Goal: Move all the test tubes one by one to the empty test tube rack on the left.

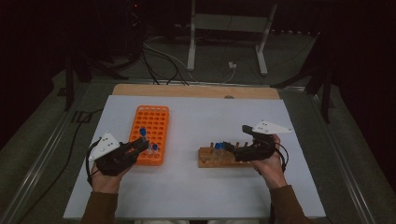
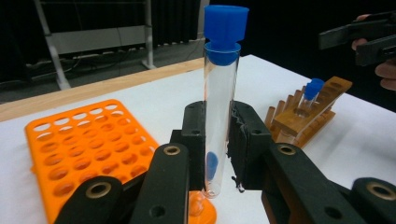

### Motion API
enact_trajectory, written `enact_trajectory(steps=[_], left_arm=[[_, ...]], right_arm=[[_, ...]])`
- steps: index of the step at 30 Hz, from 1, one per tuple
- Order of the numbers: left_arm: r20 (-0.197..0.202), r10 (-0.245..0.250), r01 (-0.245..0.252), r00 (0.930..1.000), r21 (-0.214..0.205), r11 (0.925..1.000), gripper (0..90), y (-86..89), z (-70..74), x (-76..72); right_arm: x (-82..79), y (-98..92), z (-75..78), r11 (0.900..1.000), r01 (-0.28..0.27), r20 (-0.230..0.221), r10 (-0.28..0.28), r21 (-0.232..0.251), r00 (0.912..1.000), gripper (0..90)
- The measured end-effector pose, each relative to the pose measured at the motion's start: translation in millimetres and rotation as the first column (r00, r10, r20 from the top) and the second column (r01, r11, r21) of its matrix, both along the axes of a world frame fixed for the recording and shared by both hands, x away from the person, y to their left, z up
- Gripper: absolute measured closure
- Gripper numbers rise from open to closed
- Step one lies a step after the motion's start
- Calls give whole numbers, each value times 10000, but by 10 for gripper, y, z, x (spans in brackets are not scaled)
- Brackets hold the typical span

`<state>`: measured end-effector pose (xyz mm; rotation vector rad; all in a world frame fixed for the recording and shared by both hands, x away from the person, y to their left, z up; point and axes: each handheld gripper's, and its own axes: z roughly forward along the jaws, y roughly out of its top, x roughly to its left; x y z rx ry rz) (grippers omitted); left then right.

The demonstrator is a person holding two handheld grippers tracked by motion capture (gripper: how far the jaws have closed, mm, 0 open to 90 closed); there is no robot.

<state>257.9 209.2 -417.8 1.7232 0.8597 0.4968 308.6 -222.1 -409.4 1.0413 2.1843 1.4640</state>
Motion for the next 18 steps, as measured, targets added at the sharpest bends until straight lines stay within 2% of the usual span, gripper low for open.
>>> enact_trajectory(steps=[6, 11, 18], left_arm=[[48, 338, -339, 9994, 252, 9991, 778, 60, -44, 2], [43, 627, -627, 9980, 209, 9978, 777, 96, -134, 31], [6, 780, -780, 9970, 385, 9962, 777, 121, -256, 70]], right_arm=[[-7, -55, -1, 9999, 107, -2, -107, 15, 9999, 0], [-19, -82, -17, 9999, 146, -13, -146, 70, 9999, 0], [-31, -107, -45, 9998, 170, -42, -170, 115, 9998, 0]])
